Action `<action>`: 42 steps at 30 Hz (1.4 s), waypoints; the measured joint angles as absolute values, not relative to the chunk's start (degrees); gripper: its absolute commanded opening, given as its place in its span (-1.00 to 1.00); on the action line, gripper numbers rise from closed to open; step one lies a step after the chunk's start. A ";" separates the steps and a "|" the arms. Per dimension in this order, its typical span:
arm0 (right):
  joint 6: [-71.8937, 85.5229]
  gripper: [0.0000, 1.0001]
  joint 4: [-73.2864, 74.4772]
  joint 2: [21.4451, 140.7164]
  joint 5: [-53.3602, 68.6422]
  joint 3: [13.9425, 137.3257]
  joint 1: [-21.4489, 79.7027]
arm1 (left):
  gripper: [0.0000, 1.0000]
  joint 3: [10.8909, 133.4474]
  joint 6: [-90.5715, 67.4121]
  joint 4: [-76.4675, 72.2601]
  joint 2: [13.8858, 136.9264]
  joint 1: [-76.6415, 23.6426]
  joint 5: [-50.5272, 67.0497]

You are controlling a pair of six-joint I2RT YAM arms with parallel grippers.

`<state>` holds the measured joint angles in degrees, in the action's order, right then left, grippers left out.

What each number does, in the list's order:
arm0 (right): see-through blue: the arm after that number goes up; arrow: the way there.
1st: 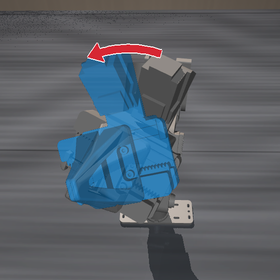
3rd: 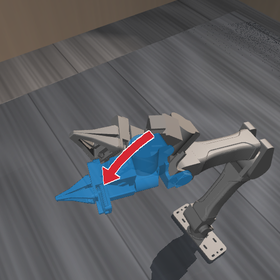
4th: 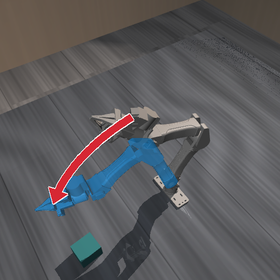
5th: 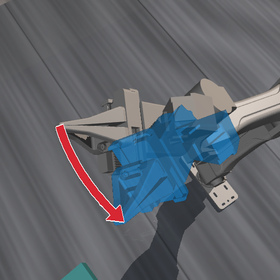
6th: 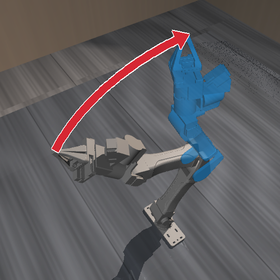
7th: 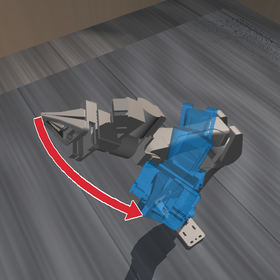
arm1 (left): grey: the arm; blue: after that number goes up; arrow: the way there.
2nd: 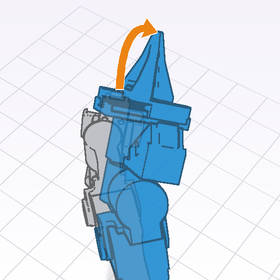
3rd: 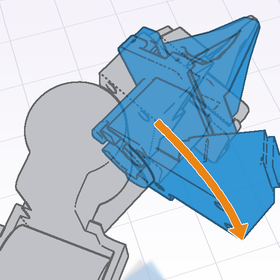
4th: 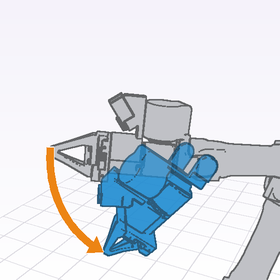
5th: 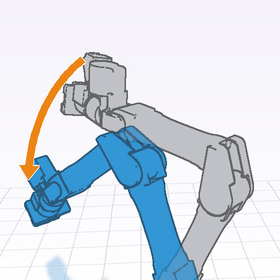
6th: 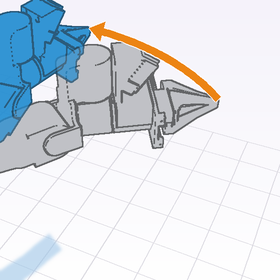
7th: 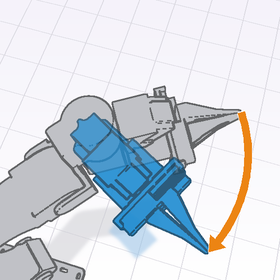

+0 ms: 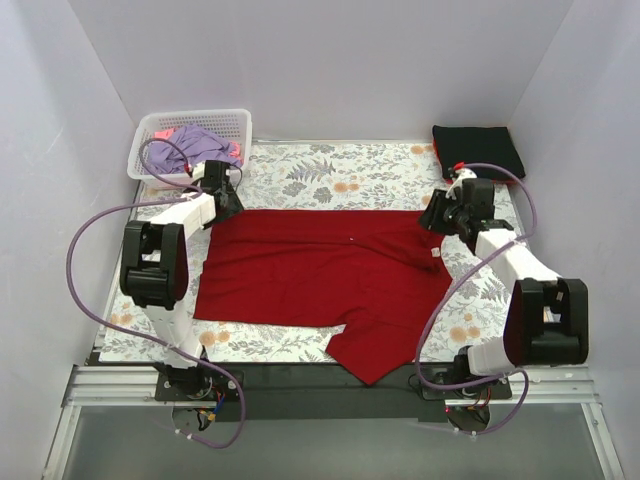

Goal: Fold and stack the t-shirts
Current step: Fold the tshirt

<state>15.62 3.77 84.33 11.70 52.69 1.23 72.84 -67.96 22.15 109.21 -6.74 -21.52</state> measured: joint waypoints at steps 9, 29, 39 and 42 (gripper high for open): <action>12.56 -0.13 9.58 76.42 7.29 42.22 11.25 | 0.40 67.94 -67.29 21.15 89.80 -10.66 -19.84; 5.63 -0.14 13.30 87.68 -3.27 48.25 20.36 | 0.34 47.79 -65.82 18.76 69.38 -16.03 -21.15; 4.05 -0.14 13.58 94.00 -2.63 53.39 20.36 | 0.33 47.79 -65.84 18.74 69.87 -16.03 -20.05; 3.79 -0.18 13.58 94.70 -2.55 53.49 20.36 | 0.33 47.79 -65.84 18.76 69.89 -16.03 -19.90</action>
<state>3.79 13.58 94.70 -2.55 53.49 20.36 47.79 -65.84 18.76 69.89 -16.03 -19.90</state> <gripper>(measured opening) 0.423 0.668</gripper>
